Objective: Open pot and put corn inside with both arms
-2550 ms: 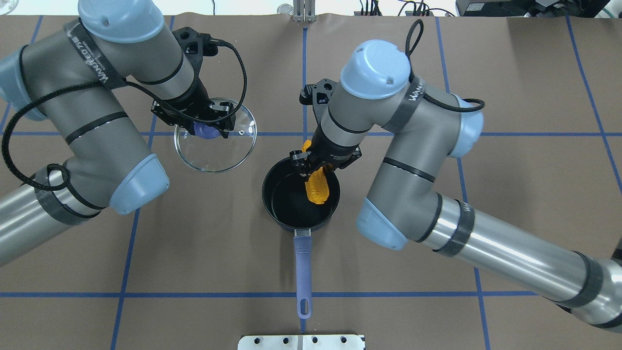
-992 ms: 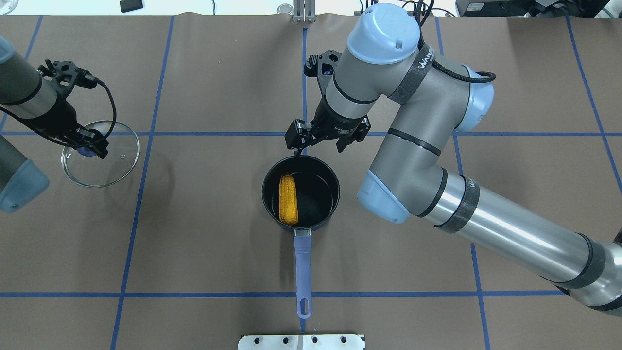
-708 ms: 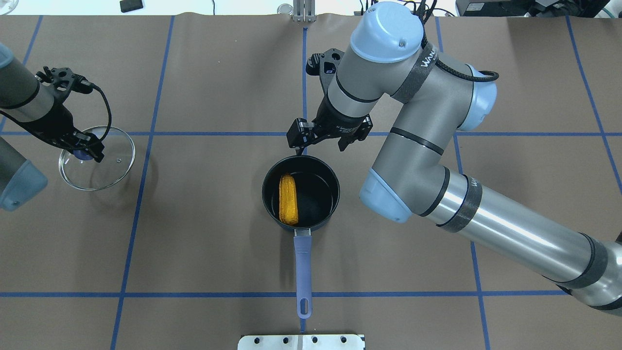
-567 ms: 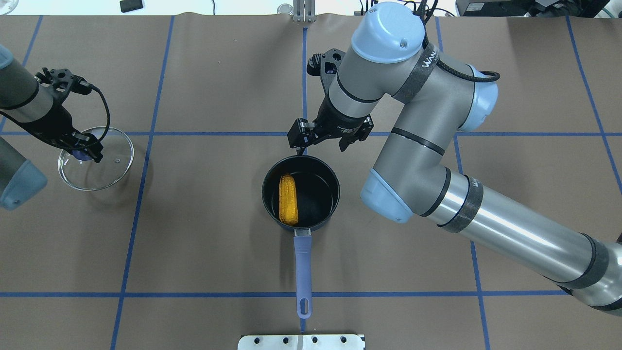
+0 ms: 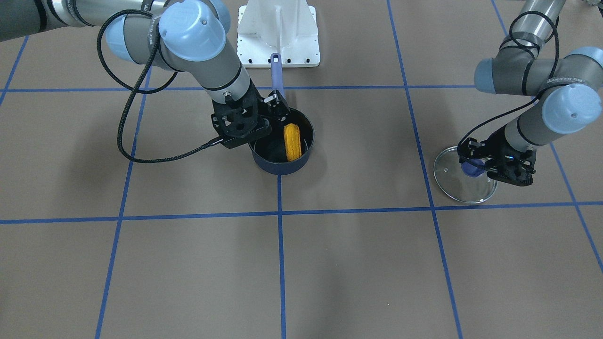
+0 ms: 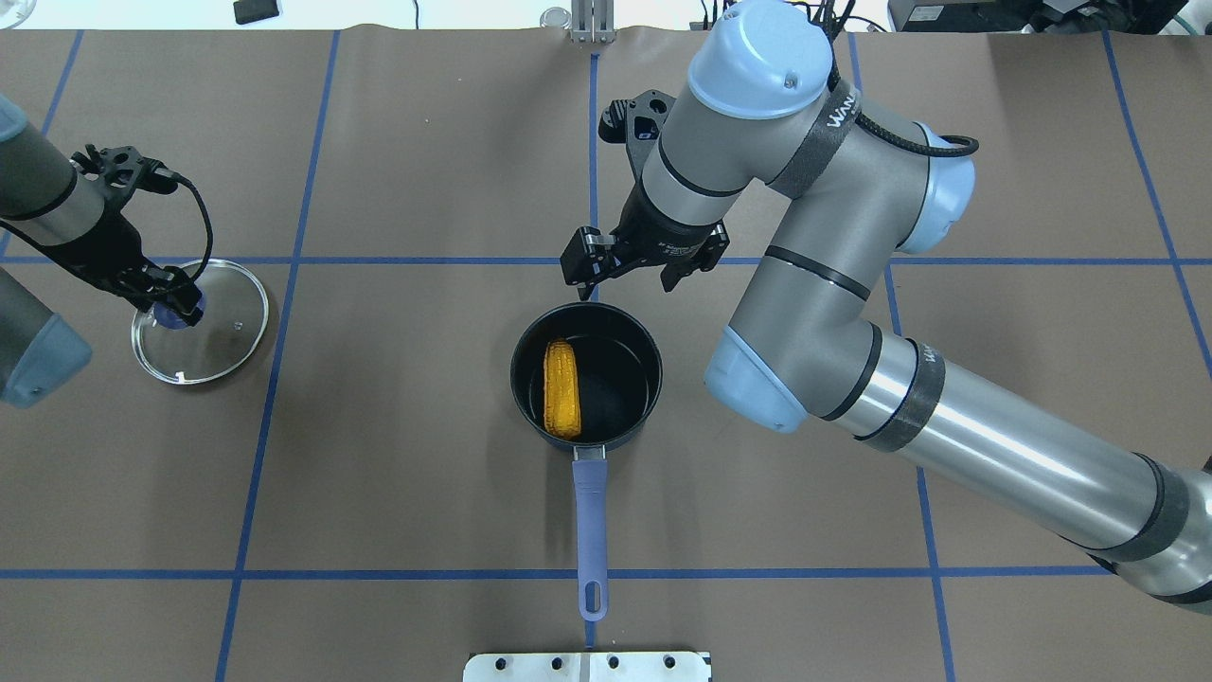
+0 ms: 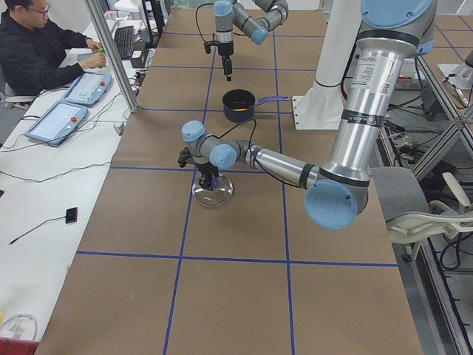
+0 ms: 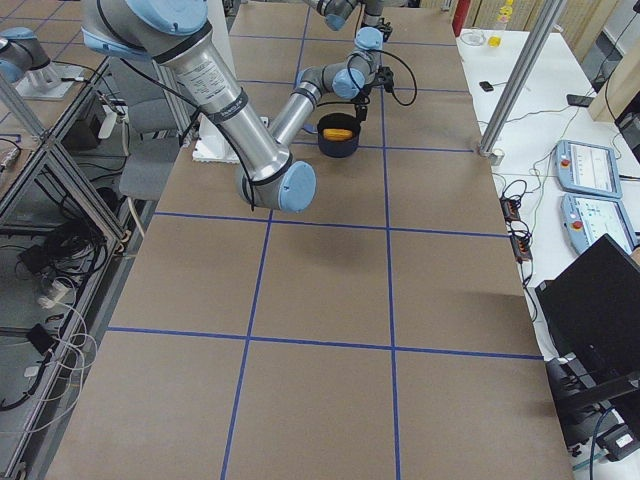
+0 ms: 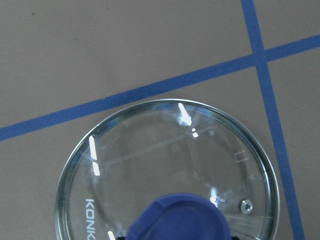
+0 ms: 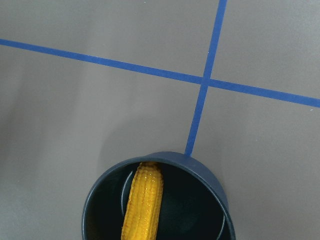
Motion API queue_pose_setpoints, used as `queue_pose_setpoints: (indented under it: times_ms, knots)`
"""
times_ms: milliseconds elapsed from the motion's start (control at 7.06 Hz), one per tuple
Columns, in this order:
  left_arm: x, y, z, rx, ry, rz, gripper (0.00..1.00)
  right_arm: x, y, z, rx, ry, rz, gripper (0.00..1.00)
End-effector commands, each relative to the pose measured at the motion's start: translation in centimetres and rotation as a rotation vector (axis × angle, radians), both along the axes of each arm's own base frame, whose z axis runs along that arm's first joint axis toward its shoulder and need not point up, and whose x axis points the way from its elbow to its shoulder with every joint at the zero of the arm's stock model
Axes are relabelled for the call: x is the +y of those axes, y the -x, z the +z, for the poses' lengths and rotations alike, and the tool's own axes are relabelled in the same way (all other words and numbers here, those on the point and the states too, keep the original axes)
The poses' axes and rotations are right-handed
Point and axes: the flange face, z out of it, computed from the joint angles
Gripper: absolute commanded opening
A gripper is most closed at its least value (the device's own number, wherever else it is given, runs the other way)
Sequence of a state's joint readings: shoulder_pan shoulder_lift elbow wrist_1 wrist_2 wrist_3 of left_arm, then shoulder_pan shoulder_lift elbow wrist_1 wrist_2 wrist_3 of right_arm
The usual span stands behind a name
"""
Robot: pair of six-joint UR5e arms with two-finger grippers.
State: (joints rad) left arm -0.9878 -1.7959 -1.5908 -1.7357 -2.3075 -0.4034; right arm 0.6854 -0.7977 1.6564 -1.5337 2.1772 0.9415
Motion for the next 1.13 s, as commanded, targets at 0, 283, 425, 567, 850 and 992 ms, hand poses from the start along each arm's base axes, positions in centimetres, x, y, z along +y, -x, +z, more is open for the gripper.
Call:
queue_pose_setpoints:
  times_ms: [0,283,425,567,850,992]
  knots:
    - [0.0,0.0,-0.6,0.01,-0.009,-0.002,0.98,-0.5,-0.6,-0.1,-0.005,0.001,0.008,1.0]
    - [-2.3,5.2,-1.7,0.021,-0.03,-0.098,0.99,-2.7,-2.9,0.1,-0.001,-0.008,0.064,1.0]
    - [-3.9,9.3,-1.7,0.017,-0.039,-0.165,0.99,-4.5,-5.4,1.1,0.021,-0.027,0.14,1.0]
    - [-4.3,11.9,-1.0,0.013,-0.042,-0.195,0.99,-5.5,-7.4,3.1,0.062,-0.052,0.213,1.0]
    - [-1.7,18.1,5.0,-0.019,-0.104,-0.14,0.99,-7.2,-10.8,8.7,0.131,-0.005,0.271,1.0]
    - [-0.2,20.1,7.4,-0.032,-0.077,-0.154,0.99,-7.8,-13.0,11.3,0.15,0.029,0.292,1.0]
